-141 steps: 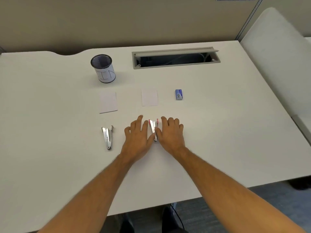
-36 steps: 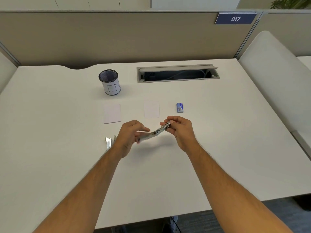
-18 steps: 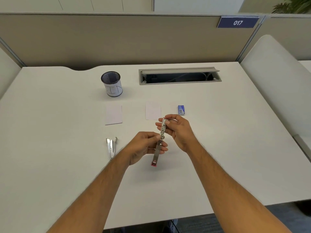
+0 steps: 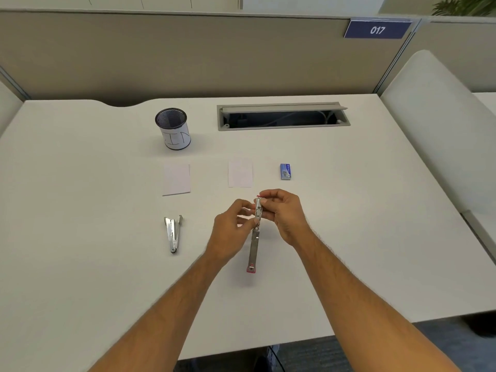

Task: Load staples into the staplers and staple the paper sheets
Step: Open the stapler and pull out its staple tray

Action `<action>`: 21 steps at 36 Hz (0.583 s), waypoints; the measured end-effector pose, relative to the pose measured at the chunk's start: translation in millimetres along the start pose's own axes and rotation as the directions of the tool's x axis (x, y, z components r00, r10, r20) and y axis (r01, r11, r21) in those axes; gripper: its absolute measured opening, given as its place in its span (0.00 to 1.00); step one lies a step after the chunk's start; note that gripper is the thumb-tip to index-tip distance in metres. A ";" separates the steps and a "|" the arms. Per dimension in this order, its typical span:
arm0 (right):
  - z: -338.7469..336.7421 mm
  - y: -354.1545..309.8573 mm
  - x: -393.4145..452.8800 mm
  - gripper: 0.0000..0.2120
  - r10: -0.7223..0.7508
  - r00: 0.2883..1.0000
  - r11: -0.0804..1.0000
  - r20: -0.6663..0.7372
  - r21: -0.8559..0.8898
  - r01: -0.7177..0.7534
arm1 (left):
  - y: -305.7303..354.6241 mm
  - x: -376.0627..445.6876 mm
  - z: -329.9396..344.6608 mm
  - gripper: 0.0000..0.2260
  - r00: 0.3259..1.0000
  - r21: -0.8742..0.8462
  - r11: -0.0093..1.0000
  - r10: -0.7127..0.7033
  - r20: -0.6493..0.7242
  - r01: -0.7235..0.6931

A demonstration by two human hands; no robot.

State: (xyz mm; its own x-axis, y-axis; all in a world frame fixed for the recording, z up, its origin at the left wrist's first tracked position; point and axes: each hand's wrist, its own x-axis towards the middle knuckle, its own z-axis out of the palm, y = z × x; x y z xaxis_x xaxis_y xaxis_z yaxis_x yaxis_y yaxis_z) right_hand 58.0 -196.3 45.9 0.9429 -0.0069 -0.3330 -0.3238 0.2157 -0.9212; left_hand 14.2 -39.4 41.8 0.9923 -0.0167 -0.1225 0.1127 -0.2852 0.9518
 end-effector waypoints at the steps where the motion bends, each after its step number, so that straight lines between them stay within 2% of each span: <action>1: 0.0 0.9 0.3 0.06 0.002 1.000 1.000 -0.004 -0.005 -0.002 | -0.2 1.2 1.0 0.08 0.999 0.032 0.999 0.039 -0.016 -0.038; 5: 1.0 1.4 0.4 0.06 0.013 1.000 1.000 0.003 0.001 -0.013 | -1.7 6.7 3.5 0.09 0.979 0.223 0.956 0.200 -0.031 -0.189; 11: 1.7 3.6 0.8 0.06 0.004 1.000 0.999 -0.019 -0.045 -0.005 | 0.3 9.0 2.6 0.10 0.965 0.404 0.879 0.262 0.029 -0.252; 21: 4.1 7.0 2.0 0.06 -0.011 0.999 0.998 -0.049 -0.068 0.008 | 5.2 13.5 3.0 0.04 0.962 0.400 0.876 0.263 0.075 -0.270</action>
State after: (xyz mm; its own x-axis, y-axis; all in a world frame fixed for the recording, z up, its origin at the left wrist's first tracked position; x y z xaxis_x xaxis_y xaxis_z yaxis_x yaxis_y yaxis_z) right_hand 57.9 -190.8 39.7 0.9416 -0.0573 -0.3320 -0.3207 0.1491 -0.9354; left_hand 28.0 -44.0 44.3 0.9804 -0.1626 0.1114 -0.1900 -0.6288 0.7540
